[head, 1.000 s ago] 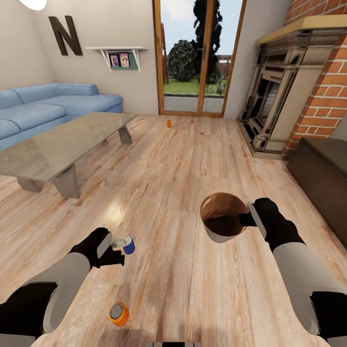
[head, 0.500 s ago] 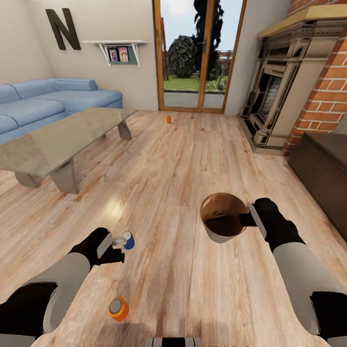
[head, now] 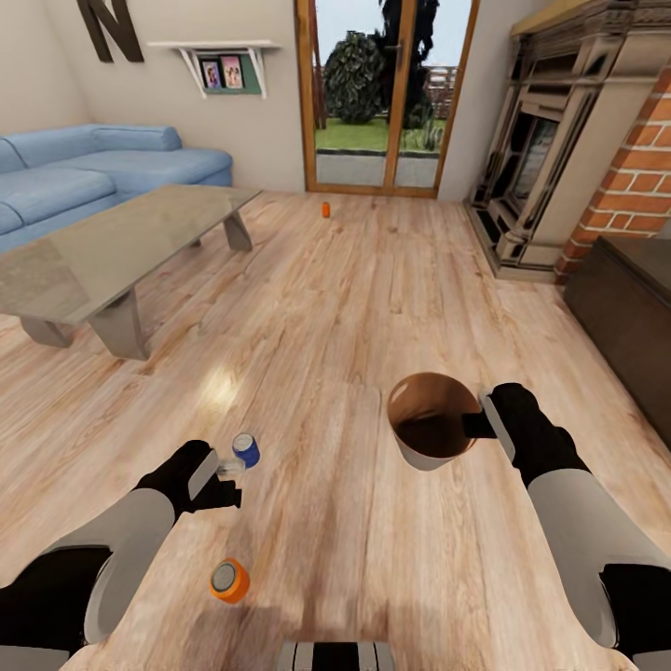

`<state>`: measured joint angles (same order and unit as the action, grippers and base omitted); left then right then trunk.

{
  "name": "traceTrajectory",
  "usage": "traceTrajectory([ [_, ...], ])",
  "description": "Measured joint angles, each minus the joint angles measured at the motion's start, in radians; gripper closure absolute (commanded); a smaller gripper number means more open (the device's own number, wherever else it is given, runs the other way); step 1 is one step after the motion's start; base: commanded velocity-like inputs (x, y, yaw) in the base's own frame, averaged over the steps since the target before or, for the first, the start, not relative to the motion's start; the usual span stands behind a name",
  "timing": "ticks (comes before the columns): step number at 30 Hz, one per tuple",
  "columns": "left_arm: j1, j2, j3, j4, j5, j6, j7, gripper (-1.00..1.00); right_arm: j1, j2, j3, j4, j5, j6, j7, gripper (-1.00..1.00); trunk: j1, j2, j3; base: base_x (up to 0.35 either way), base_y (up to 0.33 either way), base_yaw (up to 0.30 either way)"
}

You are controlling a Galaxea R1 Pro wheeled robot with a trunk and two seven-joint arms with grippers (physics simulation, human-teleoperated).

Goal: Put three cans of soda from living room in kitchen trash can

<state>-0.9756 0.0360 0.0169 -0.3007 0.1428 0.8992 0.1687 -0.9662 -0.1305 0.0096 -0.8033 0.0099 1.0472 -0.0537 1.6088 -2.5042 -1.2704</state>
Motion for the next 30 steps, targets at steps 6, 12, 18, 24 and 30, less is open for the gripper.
traceTrajectory([
  [6,0.000,-0.001,0.000,0.000,0.000,0.000,0.000,-1.00,0.000,0.000,0.002,-0.001,0.000,0.000,0.000,1.00,0.003,-0.001,-0.023,0.000,0.000,0.000],
  [12,0.001,-0.002,0.000,0.000,0.000,0.000,0.001,-1.00,0.001,0.000,0.003,-0.001,0.000,0.000,0.000,1.00,0.003,-0.002,-0.031,0.000,0.000,0.000],
  [18,0.001,-0.003,0.000,0.000,0.000,0.001,0.001,-1.00,0.002,0.001,0.003,-0.002,-0.001,0.000,0.000,1.00,0.003,-0.002,-0.031,0.000,0.000,0.000],
  [24,0.001,-0.004,0.000,0.000,-0.001,0.001,0.002,-1.00,0.002,0.001,0.003,-0.002,-0.001,0.000,0.000,1.00,0.004,-0.002,-0.037,0.000,0.000,0.000],
  [30,0.001,-0.004,0.000,0.000,-0.002,0.001,0.002,-1.00,-0.001,0.000,0.001,-0.002,-0.001,0.000,-0.001,1.00,0.004,-0.002,-0.046,0.000,0.000,0.000],
])
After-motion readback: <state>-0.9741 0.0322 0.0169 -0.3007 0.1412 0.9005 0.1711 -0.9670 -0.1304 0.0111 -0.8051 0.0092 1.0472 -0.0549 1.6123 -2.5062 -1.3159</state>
